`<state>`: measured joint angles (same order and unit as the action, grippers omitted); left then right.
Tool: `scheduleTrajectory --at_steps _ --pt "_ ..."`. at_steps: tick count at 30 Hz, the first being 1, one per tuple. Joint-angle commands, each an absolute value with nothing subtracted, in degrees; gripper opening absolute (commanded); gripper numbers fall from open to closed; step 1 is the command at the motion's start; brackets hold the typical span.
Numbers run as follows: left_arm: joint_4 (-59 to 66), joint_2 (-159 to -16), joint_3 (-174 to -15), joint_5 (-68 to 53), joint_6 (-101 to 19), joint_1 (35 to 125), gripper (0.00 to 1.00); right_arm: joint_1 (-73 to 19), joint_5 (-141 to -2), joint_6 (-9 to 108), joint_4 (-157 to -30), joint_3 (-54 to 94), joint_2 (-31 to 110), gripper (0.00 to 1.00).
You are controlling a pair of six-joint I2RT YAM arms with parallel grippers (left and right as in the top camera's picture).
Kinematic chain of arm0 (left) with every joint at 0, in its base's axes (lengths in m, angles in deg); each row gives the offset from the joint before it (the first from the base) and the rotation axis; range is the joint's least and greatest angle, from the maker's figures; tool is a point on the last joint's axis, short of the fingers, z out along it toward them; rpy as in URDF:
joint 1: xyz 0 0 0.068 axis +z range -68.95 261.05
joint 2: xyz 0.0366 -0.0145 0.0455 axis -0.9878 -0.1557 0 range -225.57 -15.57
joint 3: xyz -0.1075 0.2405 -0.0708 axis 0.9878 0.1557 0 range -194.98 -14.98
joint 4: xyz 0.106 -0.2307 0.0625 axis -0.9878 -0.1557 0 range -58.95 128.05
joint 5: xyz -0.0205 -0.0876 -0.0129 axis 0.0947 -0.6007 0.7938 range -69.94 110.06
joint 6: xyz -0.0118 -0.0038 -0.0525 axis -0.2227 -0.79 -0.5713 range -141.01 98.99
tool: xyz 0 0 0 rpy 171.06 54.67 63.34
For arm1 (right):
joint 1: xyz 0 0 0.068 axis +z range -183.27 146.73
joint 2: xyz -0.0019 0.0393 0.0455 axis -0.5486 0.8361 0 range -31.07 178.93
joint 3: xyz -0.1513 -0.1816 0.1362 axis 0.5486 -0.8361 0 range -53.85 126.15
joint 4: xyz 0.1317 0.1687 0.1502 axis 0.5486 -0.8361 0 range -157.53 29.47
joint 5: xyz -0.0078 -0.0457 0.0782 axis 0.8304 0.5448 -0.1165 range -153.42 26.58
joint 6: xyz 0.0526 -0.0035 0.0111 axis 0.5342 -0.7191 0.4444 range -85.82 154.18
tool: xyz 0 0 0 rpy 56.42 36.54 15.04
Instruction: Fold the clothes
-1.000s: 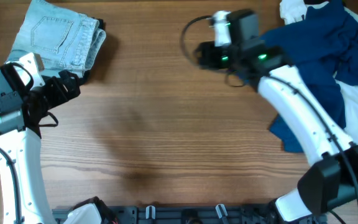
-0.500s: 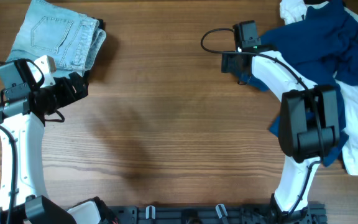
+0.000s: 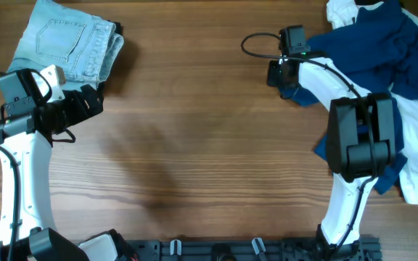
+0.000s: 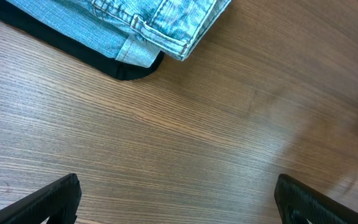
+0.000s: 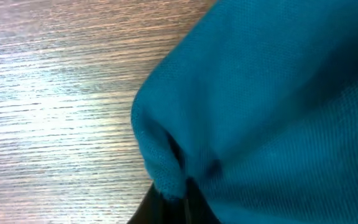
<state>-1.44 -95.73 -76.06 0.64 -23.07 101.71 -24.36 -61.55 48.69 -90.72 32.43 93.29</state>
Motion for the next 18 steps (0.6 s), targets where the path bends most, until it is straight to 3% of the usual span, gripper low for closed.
scheduleTrajectory --at_steps 1,8,18 --pt "-0.87 -96.21 -76.87 0.38 -22.96 101.40 1.00 -23.20 -73.03 49.15 -94.28 33.15 96.00 0.04" --pt "5.16 -94.74 -76.93 0.42 -22.99 101.47 1.00 -19.25 -78.43 40.10 -114.02 52.26 88.85 0.04" --pt "8.53 -93.56 -76.93 3.59 -24.71 110.52 1.00 8.73 -87.02 39.29 -114.22 58.03 88.94 0.04"
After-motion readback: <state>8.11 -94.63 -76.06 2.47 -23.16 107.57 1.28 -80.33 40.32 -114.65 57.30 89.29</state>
